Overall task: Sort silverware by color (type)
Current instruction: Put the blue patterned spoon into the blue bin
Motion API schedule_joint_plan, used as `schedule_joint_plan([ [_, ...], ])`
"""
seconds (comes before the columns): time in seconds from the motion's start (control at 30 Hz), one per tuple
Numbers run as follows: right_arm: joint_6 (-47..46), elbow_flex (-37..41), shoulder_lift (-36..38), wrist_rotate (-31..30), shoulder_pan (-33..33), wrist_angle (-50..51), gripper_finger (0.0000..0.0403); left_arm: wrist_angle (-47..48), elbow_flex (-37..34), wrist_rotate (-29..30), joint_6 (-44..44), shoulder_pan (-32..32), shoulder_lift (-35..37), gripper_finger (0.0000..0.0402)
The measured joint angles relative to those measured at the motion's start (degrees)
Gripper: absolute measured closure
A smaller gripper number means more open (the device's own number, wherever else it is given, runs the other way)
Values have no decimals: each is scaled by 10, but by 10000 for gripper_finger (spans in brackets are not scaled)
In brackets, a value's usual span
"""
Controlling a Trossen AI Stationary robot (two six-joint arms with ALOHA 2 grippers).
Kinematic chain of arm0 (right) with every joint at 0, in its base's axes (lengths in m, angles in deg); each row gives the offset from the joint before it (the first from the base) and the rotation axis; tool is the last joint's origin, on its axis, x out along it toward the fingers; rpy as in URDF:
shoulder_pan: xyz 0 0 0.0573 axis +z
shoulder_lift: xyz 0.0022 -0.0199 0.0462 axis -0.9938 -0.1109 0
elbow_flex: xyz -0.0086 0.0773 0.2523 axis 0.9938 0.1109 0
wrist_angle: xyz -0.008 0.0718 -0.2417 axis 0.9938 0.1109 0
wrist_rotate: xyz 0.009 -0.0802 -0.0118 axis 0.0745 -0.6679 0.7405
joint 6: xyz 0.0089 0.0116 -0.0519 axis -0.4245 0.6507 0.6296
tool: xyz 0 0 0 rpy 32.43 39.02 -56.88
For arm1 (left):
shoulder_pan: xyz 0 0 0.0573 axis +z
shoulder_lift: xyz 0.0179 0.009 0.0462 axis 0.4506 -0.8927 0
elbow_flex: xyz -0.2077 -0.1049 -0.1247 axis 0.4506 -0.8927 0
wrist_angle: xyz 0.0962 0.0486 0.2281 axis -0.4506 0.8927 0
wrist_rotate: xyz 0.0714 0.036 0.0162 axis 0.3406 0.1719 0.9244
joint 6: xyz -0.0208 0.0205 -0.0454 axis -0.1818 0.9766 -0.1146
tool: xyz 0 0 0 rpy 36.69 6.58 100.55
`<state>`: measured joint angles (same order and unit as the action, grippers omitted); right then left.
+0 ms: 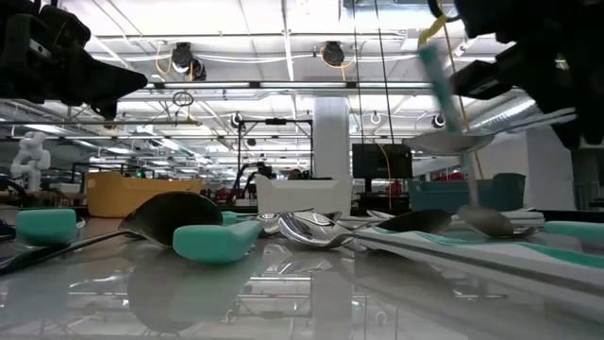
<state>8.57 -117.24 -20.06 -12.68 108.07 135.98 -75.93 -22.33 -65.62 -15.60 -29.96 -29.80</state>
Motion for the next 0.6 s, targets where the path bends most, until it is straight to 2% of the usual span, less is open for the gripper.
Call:
schedule_joint_plan([
  [0.17,33,0,0,-5,-15,-34,374,-5,0,0,-2,0,0,371],
  [0.3,59,0,0,-38,-19,-86,374,-5,0,0,-13,0,0,371],
  [0.6,124,0,0,-180,-37,-207,374,-10,0,-3,-25,0,0,371],
])
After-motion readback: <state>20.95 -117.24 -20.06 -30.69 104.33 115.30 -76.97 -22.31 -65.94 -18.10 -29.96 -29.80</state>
